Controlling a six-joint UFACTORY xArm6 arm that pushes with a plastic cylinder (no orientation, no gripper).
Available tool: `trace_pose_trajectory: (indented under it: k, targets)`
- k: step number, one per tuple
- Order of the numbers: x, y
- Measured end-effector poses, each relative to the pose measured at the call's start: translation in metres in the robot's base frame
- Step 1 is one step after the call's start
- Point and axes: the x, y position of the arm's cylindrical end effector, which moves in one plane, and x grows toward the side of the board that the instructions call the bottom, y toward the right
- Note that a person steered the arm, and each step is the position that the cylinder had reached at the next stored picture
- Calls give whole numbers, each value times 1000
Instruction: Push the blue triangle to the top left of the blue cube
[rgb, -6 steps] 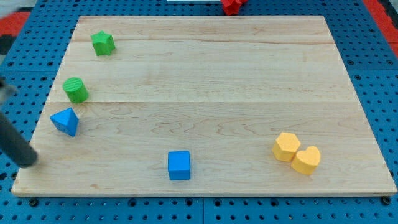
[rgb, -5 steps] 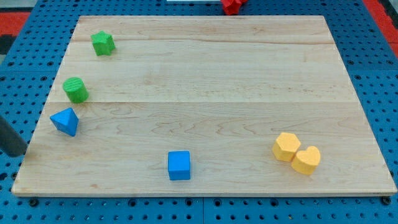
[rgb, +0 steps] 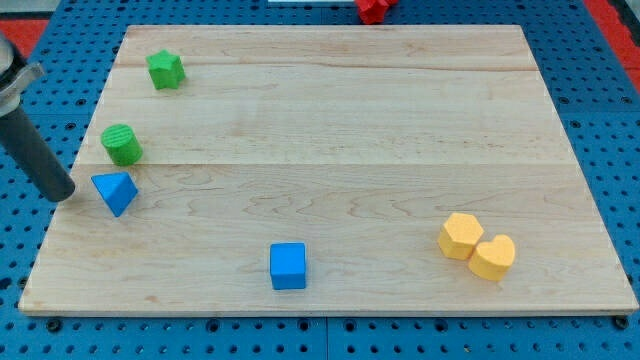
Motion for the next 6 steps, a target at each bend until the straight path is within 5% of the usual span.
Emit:
trace_pose_trajectory:
  k: [4, 6]
  targets:
    - [65, 83]
    - [18, 27]
